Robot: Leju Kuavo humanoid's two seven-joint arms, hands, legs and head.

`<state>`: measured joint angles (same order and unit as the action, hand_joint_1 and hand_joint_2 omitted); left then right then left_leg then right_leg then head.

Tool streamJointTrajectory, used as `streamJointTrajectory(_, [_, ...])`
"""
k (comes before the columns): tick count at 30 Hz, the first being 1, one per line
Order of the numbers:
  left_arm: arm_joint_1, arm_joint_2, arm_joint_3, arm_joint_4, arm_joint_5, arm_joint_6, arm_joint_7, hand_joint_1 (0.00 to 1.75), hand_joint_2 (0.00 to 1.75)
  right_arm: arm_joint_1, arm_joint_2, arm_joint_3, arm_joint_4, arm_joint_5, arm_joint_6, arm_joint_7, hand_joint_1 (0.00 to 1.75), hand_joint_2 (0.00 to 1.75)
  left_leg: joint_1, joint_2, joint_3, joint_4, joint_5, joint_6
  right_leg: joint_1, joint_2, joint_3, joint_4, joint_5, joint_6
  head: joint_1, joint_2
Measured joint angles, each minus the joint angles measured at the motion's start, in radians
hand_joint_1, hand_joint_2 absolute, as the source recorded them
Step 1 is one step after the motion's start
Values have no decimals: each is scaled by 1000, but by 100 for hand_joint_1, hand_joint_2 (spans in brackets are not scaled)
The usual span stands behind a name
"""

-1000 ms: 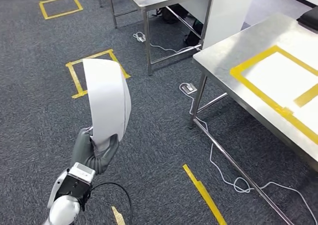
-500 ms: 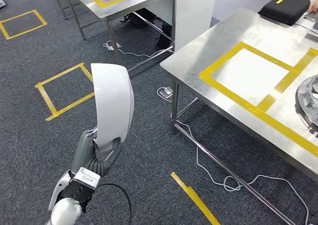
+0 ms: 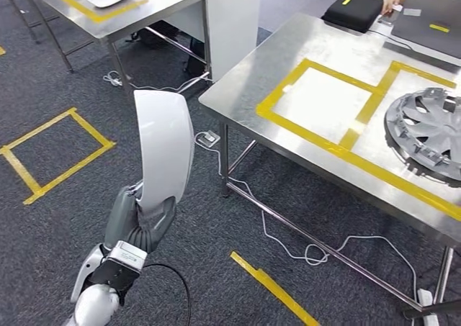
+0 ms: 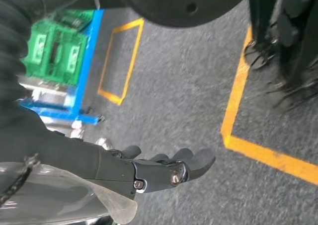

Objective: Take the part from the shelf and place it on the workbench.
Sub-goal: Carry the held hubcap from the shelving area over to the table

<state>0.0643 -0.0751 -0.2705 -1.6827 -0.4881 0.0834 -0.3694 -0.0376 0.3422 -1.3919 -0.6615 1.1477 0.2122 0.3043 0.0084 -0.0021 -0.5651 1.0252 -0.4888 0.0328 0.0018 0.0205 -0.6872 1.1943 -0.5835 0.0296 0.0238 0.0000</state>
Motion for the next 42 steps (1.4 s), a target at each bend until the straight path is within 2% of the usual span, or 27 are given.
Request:
streamJointTrajectory(1, [-2,1,0,3,-3,0,4,175,175,-2,0,0,0,4,1,0,0,175,-1,14,-1,0,-1,1,-3,-9,-28,57,-24,4,0,0])
streamJointTrajectory(2, [-4,2,1,8,-5,0,8,175,175,-2,0,0,0,8,1,-1,0,175,-1,28,-1,0,-2,1,-5,-12,-44,90,-33,8,0,0])
streamJointTrajectory(3, [-8,3,0,13,-8,0,12,175,175,-1,0,0,0,12,1,-1,0,175,-1,40,0,0,-4,0,-8,-15,-41,87,-21,10,0,0])
streamJointTrajectory(5, [-19,4,0,23,-13,-1,20,175,175,0,-1,0,1,19,1,0,0,175,-1,62,3,0,-8,-4,-11,-38,19,-22,40,12,0,0])
streamJointTrajectory(7, [-31,5,1,33,-17,-3,27,175,175,-4,-1,0,3,26,0,0,0,175,-5,80,9,1,-14,-13,-8,-73,84,-138,81,4,-1,0])
streamJointTrajectory(8, [-37,5,1,38,-20,-3,31,175,175,-6,-1,0,5,28,-1,0,0,175,-7,87,12,1,-16,-19,-6,-81,100,-166,87,-3,-3,0])
streamJointTrajectory(10, [-47,6,0,47,-25,-4,37,175,175,-9,-1,1,8,31,-2,0,0,175,-7,102,18,-1,-19,-31,-3,-66,104,-172,87,-17,-5,0])
streamJointTrajectory(11, [-52,6,0,51,-26,-4,39,175,175,-9,-2,1,10,33,-3,-1,0,175,-5,99,22,0,-23,-38,-4,-56,106,-174,88,-23,-5,0])
streamJointTrajectory(13, [-61,6,-1,58,-28,-3,43,175,175,-10,-2,1,13,37,-4,-1,0,175,-1,64,13,37,-52,-50,-9,-38,115,-179,90,-35,-9,0])
streamJointTrajectory(15, [-65,8,-1,65,-28,-3,48,175,175,-12,-3,1,17,40,-6,-1,0,175,2,24,-41,151,-109,-56,-11,-18,118,-181,89,-42,-15,0])
streamJointTrajectory(16, [-65,9,-1,70,-28,-3,50,175,175,-13,-3,1,19,40,-6,-1,0,175,2,17,-75,216,-133,-57,-11,-5,118,-181,89,-44,-16,0])
streamJointTrajectory(17, [-64,10,0,76,-28,-3,51,175,175,-13,-3,1,22,41,-6,-1,0,175,2,14,-101,262,-142,-57,-10,9,120,-180,88,-45,-17,0])
streamJointTrajectory(18, [-65,10,0,81,-28,-3,53,175,175,-13,-3,1,24,41,-6,-1,0,175,1,12,-112,274,-129,-55,-9,23,122,-180,87,-46,-17,0])
streamJointTrajectory(20, [-67,10,0,89,-26,-2,56,175,175,-13,-4,1,28,43,-6,-1,0,175,1,0,-85,191,-54,-46,-7,53,129,-180,85,-45,-17,0])
streamJointTrajectory(22, [-73,10,0,97,-23,0,62,175,175,-14,-4,1,33,45,-6,-1,0,175,2,-42,-37,69,6,-31,-6,78,133,-179,82,-41,-15,0])
streamJointTrajectory(24, [-78,9,3,104,-18,2,67,175,175,-14,-5,1,37,47,-5,-1,0,175,0,-67,-13,12,10,-23,-10,97,126,-179,81,-30,-15,0])
streamJointTrajectory(25, [-81,7,4,107,-16,4,68,175,175,-13,-5,1,38,48,-4,-1,0,175,-1,-62,-9,2,7,-22,-12,106,120,-181,81,-23,-17,0])
streamJointTrajectory(26, [-84,5,6,109,-15,4,69,175,175,-11,-5,0,39,48,-4,-1,0,175,0,-53,-5,-4,7,-20,-14,105,116,-181,80,-17,-18,0])
streamJointTrajectory(28, [-89,-1,8,111,-15,6,70,175,175,-11,-6,0,40,49,-3,0,0,175,5,-34,7,-19,8,-12,-11,61,99,-156,62,-5,-13,0])
streamJointTrajectory(30, [-90,-5,10,114,-14,7,70,175,175,-15,-6,0,41,49,-3,0,0,175,6,-10,15,-25,4,-4,-10,3,45,-57,12,6,-8,0])
streamJointTrajectory(32, [-88,-5,12,118,-14,8,70,175,175,-17,-7,1,41,49,-1,-1,0,175,5,14,20,-24,-4,-3,-14,-12,-28,60,-29,15,-6,0])
streamJointTrajectory(33, [-88,-5,13,122,-14,8,70,175,175,-15,-8,1,41,47,2,-1,0,175,5,24,23,-24,-8,-5,-17,-13,-45,81,-24,19,-6,0])
streamJointTrajectory(34, [-88,-6,13,124,-13,9,71,175,175,-14,-10,0,41,46,6,-1,0,175,6,32,29,-24,-12,-8,-19,-16,-40,62,1,22,-6,0])
streamJointTrajectory(36, [-89,-7,16,129,-10,11,72,175,175,-11,-12,0,42,44,15,2,0,175,7,44,45,-23,-25,-17,-22,-30,21,-64,74,25,-6,0])
streamJointTrajectory(37, [-90,-8,18,131,-8,13,73,175,175,-11,-12,0,43,44,19,3,0,175,6,48,51,-22,-32,-23,-22,-36,54,-123,98,22,-6,0])
streamJointTrajectory(39, [-93,-11,21,135,-6,15,74,175,175,-12,-13,0,45,43,25,1,0,175,2,52,59,-22,-40,-35,-19,-42,87,-173,105,9,-6,0])
streamJointTrajectory(42, [-98,-16,25,140,-3,21,76,175,175,-12,-13,-1,47,44,32,-1,0,175,4,50,68,-21,-51,-48,-17,-34,97,-174,97,-15,-8,0])
